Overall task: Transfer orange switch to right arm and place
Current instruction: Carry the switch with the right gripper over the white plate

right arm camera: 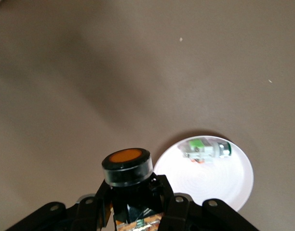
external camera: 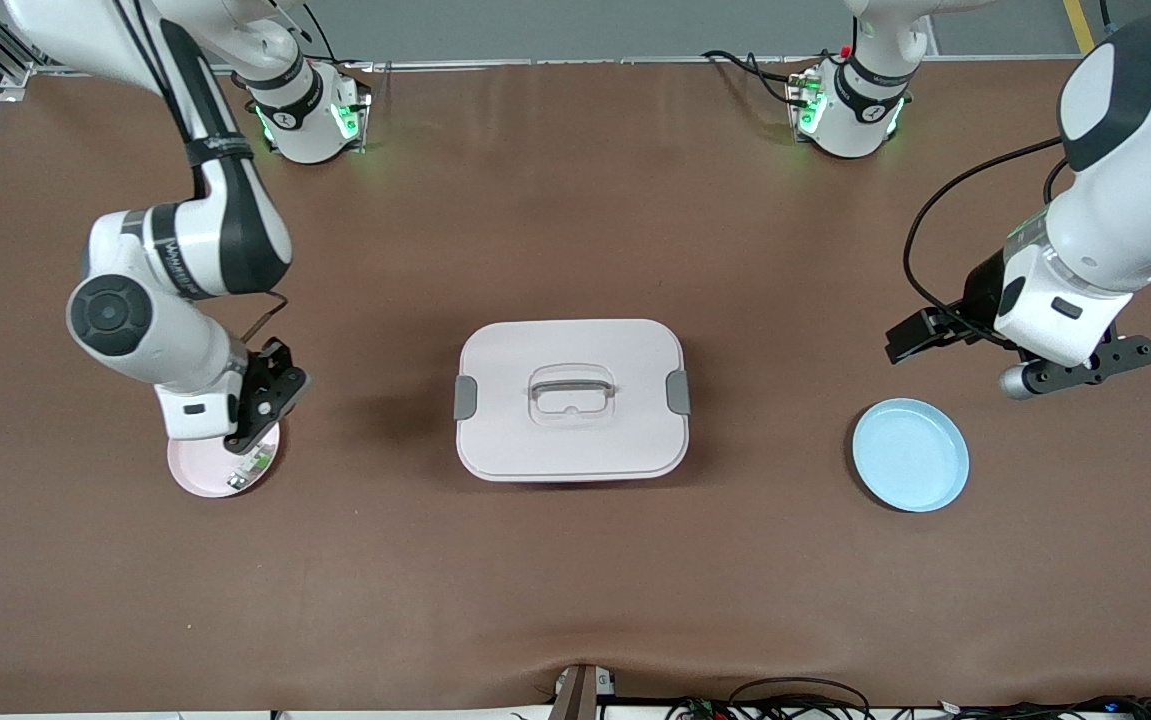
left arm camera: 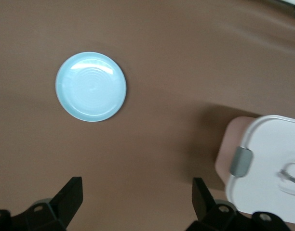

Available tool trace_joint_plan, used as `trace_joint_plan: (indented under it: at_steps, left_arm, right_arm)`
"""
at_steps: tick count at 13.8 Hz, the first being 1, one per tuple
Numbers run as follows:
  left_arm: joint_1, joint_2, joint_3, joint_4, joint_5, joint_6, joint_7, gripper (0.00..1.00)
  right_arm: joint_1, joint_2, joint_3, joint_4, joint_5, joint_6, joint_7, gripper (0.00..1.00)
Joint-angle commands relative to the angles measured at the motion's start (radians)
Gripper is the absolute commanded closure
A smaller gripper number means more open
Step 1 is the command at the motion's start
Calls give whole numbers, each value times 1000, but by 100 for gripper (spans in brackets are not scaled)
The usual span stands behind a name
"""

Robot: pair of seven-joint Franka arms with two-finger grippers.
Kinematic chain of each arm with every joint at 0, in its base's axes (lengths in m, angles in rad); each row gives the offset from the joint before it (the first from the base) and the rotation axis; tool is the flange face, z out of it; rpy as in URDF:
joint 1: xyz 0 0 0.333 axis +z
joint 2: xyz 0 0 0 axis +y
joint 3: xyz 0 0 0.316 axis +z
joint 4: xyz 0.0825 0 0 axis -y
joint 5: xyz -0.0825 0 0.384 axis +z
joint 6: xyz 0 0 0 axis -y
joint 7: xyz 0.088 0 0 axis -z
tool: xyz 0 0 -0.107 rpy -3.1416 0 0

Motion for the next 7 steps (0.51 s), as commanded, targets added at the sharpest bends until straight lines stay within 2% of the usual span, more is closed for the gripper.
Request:
trace_joint_plan:
  at_steps: [1, 3, 7]
  left_arm:
    - [95, -83, -14, -94, 22, 6, 163, 0]
    - [149, -101, -16, -111, 9, 6, 282, 0]
    - [189, -138, -16, -163, 8, 20, 368, 0]
  right_arm:
    - [-81, -2, 15, -44, -28, 72, -132, 100]
    - [-137, -2, 15, -96, -28, 153, -223, 100]
    - [-201, 1, 15, -205, -29, 353, -378, 100]
